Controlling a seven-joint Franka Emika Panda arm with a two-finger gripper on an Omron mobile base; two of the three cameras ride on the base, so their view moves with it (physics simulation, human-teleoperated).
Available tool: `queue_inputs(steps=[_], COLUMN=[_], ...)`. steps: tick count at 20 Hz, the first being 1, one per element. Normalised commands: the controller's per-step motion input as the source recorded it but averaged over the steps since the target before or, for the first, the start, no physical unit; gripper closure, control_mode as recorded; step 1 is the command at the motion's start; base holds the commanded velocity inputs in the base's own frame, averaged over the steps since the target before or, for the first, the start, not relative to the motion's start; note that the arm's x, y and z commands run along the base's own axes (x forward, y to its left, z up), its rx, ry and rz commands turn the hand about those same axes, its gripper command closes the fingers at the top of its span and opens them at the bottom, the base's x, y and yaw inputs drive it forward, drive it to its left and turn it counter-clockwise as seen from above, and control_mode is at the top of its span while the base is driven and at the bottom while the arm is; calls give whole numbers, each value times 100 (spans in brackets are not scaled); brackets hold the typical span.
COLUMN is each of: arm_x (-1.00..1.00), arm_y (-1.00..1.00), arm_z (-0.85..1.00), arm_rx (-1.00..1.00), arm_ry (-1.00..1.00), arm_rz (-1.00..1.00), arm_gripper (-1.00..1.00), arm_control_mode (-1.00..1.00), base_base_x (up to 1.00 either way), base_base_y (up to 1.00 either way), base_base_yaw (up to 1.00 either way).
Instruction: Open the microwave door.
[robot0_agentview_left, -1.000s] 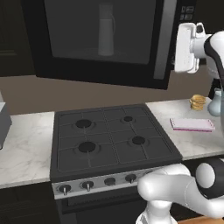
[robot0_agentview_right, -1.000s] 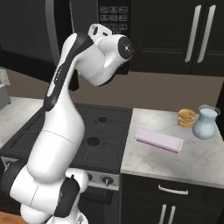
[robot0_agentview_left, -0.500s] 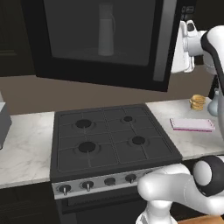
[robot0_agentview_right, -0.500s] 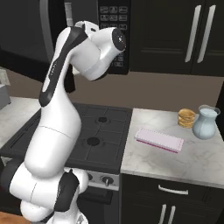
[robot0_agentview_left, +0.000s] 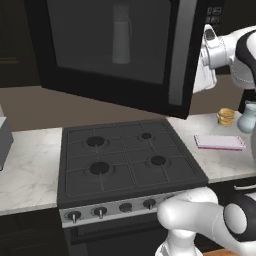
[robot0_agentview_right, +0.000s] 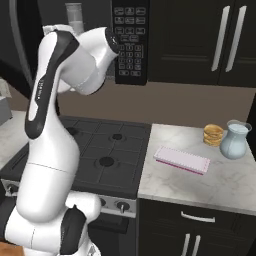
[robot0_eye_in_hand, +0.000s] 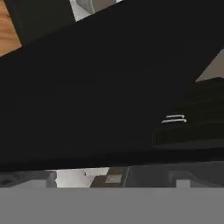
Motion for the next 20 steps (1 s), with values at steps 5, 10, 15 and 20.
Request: queue_inputs(steps=[5,10,15,20], arm_x=[-65,-53,-43,-10], arm_y=[98,100,100,100], arm_z=[0,0,-12,-20], arm_rx=[-1,0,0,0], arm_ry=[-23,-25,-29,-28], arm_rz=[34,32,30,23], arm_gripper=[-100,-100,-100,-100], arm_control_mode=[-100,-100,-100,-100], base_base_x=[0,0,0,0], base_base_y=[0,0,0,0], base_base_yaw=[0,0,0,0])
